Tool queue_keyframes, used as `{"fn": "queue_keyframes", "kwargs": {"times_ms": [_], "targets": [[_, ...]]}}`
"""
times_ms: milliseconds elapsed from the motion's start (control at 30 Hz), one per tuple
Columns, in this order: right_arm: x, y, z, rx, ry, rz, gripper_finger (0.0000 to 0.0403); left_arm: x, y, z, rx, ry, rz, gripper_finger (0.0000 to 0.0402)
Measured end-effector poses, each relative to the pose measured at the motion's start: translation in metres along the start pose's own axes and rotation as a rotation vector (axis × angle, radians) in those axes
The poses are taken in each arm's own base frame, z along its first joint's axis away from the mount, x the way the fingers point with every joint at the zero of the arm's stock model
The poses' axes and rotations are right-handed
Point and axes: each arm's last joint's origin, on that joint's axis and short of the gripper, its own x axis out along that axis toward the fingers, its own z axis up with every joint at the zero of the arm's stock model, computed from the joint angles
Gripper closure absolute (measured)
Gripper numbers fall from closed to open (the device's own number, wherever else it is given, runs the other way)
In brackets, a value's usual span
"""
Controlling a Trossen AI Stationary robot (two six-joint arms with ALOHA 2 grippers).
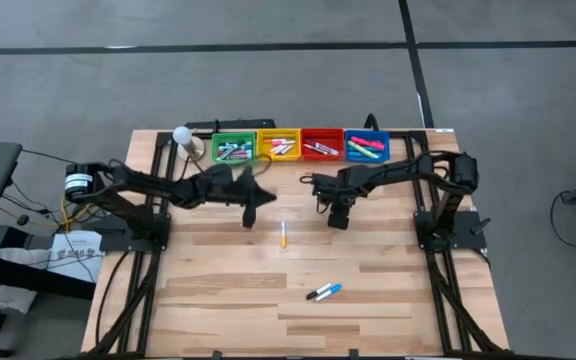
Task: Pick & Place Markers
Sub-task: Put the yellow highlighter pen into the yellow basket
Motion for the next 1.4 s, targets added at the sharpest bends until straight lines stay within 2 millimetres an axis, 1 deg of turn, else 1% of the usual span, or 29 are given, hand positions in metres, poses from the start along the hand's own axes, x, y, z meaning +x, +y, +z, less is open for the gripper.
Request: {"fn": "queue_keyframes", "kwargs": {"times_ms": [100, 200, 300, 400, 500, 600, 700, 767, 900, 967, 1067, 1133, 1200, 1233, 1333, 1400], "targets": [[0.004, 0.003, -0.003, 0.011, -0.004, 0.002, 0.0294, 0.001, -0.01, -0.009, 0.171, 0.087, -0.037, 0.0366], [0.006, 0.008, -0.006, 0.046, -0.011, 0.001, 0.0294, 0.002, -0.019, -0.013, 0.231, 0.117, -0.034, 0.0337], [0.008, 0.015, -0.008, 0.073, -0.012, -0.006, 0.0295, 0.005, -0.024, -0.01, 0.294, 0.122, -0.008, 0.0308], [0.007, 0.025, -0.008, 0.083, -0.024, -0.018, 0.0295, 0.008, -0.028, -0.003, 0.375, 0.121, 0.019, 0.0282], [0.007, 0.033, -0.009, 0.099, -0.034, -0.037, 0.0295, 0.01, -0.028, 0.004, 0.392, 0.115, 0.071, 0.0261], [0.006, 0.038, -0.009, 0.154, -0.045, -0.071, 0.0295, 0.012, -0.027, 0.01, 0.33, 0.103, 0.128, 0.0248], [0.006, 0.042, -0.01, 0.238, -0.057, -0.107, 0.0295, 0.013, -0.027, 0.014, 0.177, 0.082, 0.186, 0.0245], [0.006, 0.043, -0.011, 0.291, -0.064, -0.125, 0.0295, 0.013, -0.03, 0.016, 0.048, 0.055, 0.242, 0.0247], [0.006, 0.05, -0.012, 0.342, -0.075, -0.135, 0.0295, 0.016, -0.05, 0.025, -0.231, -0.043, 0.31, 0.0248], [0.005, 0.055, -0.013, 0.332, -0.081, -0.137, 0.0295, 0.016, -0.062, 0.03, -0.307, -0.081, 0.318, 0.0248], [0.004, 0.064, -0.014, 0.304, -0.087, -0.136, 0.0295, 0.017, -0.078, 0.034, -0.34, -0.066, 0.338, 0.0248], [0.004, 0.069, -0.016, 0.284, -0.091, -0.148, 0.0295, 0.019, -0.085, 0.034, -0.352, 0.006, 0.36, 0.0248], [0.003, 0.074, -0.018, 0.263, -0.091, -0.158, 0.0294, 0.027, -0.092, 0.031, -0.364, 0.086, 0.384, 0.0248], [0.003, 0.076, -0.018, 0.255, -0.091, -0.159, 0.0294, 0.032, -0.095, 0.028, -0.363, 0.126, 0.398, 0.0248], [0.002, 0.082, -0.02, 0.233, -0.092, -0.159, 0.0294, 0.055, -0.107, 0.023, -0.352, 0.19, 0.407, 0.0248], [0.001, 0.086, -0.022, 0.216, -0.09, -0.164, 0.0294, 0.07, -0.113, 0.015, -0.331, 0.252, 0.424, 0.0248]]}}
